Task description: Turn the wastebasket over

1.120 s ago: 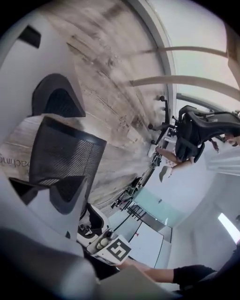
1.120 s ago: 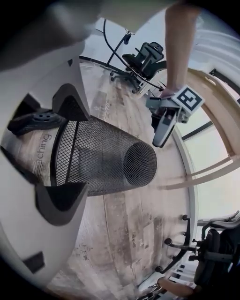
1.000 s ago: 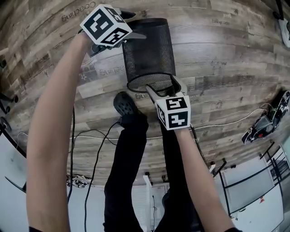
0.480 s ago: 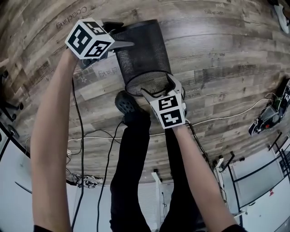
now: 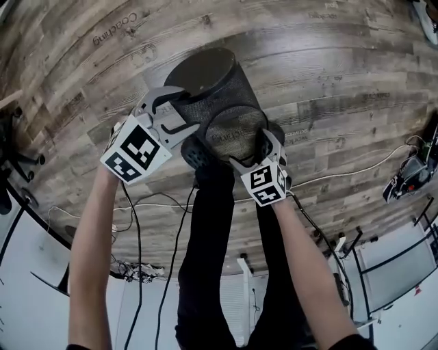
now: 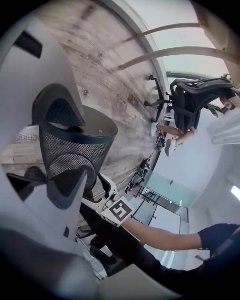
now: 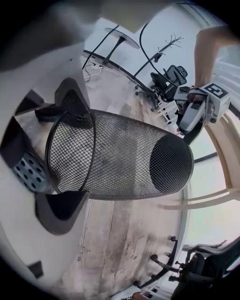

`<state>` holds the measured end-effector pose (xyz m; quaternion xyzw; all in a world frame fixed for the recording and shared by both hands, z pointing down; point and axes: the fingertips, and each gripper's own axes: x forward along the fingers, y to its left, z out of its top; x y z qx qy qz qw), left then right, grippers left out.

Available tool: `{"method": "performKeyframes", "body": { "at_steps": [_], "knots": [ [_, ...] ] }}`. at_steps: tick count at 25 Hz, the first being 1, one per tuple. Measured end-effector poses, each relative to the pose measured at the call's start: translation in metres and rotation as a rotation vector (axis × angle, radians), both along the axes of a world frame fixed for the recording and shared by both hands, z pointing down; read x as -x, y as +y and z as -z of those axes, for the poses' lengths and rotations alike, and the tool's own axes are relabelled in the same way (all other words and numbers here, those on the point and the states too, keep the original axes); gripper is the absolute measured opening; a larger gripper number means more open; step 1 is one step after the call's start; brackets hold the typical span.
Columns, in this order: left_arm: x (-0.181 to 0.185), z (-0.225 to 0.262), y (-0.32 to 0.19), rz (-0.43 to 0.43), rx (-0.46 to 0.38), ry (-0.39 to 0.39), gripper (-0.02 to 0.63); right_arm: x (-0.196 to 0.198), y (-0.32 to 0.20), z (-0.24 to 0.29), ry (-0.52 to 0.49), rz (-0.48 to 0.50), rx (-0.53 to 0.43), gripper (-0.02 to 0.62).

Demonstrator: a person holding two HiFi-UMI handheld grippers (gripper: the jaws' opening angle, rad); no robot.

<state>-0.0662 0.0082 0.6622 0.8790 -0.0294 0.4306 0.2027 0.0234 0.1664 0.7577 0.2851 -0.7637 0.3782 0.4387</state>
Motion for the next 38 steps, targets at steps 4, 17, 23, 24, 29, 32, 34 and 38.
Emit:
{"method": "performKeyframes", "body": {
  "at_steps": [4, 17, 23, 24, 29, 32, 34, 38],
  "knots": [
    [0.004, 0.019, 0.025, 0.001, -0.091, -0.027, 0.284, 0.006, 0.014, -0.009, -0.001, 0.023, -0.059, 0.482],
    [-0.001, 0.037, -0.003, 0.049, -0.388, -0.094, 0.205, 0.033, -0.077, -0.072, 0.035, 0.141, -0.147, 0.479],
    [-0.018, 0.032, 0.009, 0.126, -0.559, -0.11, 0.172, 0.004, -0.055, -0.045, -0.019, 0.061, -0.053, 0.479],
    [-0.024, 0.031, 0.013, 0.135, -0.57, -0.113, 0.169, -0.003, -0.052, -0.036, -0.042, 0.036, -0.04, 0.479],
    [-0.039, 0.007, 0.029, 0.174, -0.587, -0.195, 0.154, -0.045, -0.041, 0.002, -0.084, -0.052, -0.052, 0.479],
    [-0.039, -0.01, 0.033, 0.184, -0.603, -0.226, 0.125, -0.063, -0.04, 0.018, -0.096, -0.102, -0.071, 0.479],
    [-0.04, -0.015, 0.033, 0.208, -0.605, -0.233, 0.066, -0.069, -0.041, 0.028, -0.106, -0.122, -0.084, 0.479],
    [-0.042, -0.021, 0.035, 0.216, -0.571, -0.251, 0.055, -0.074, -0.044, 0.042, -0.115, -0.129, -0.11, 0.479]
  ]
}}
